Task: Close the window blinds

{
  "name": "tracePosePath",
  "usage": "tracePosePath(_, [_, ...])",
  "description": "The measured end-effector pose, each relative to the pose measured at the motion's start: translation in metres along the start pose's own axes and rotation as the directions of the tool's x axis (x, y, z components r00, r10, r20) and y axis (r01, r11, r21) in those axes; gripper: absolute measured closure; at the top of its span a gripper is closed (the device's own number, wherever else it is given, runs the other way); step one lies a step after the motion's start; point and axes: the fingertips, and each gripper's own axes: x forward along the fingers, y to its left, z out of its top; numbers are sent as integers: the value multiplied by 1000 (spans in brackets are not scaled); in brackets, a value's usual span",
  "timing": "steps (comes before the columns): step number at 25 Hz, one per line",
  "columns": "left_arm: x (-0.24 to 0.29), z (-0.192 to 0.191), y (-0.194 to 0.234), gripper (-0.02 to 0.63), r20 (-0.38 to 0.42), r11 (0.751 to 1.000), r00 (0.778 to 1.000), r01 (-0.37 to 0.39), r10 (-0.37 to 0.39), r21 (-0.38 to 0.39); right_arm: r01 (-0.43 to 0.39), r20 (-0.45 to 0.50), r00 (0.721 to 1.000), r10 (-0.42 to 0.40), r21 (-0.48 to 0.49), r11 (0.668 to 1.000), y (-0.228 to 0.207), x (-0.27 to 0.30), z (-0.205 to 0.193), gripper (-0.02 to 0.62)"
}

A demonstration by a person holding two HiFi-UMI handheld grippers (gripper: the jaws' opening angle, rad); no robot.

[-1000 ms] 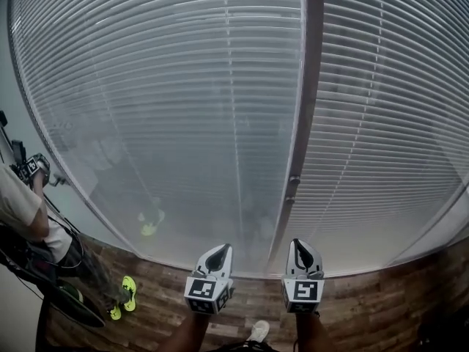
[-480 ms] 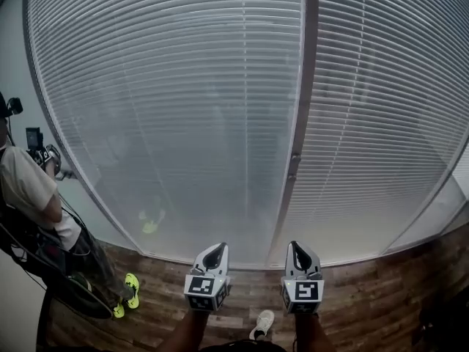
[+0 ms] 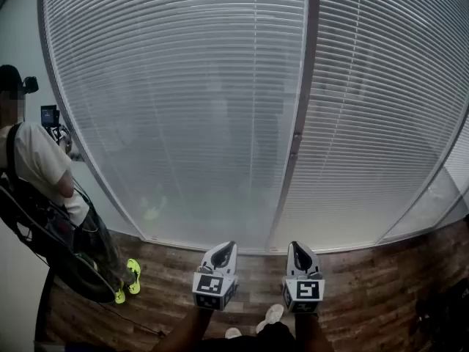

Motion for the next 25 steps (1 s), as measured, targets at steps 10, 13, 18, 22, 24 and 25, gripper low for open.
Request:
tracePosePath(10, [-41,0,-37,606,16,998,999,-50,49,32,-99,33,994,100,-27,995,12,-41,-1,592])
tracePosePath(13, [-53,1,-61,606,33,998,997,-64,63,28,-114,51,992,116,-45,992,3,-63,-3,592])
tracePosePath(18, [-79,-7,-105,606,49,997,996,-73,71,25,-106,102,989,109,-32,994,-13,-112,-1,592])
tracePosePath(22, [-101,-16,-137,606,32,996,996,-86,85,23,-87,91,992,89,-26,996,-23,-149,-10,592])
tracePosePath(24, [-110,-18,-151,606,29,995,995,-93,92,22,-82,85,993,84,-33,996,-27,-165,-13,592])
tracePosePath(25, [-115,-19,-155,606,29,995,995,-98,97,20,-87,83,993,89,-31,996,-26,-171,-14,592])
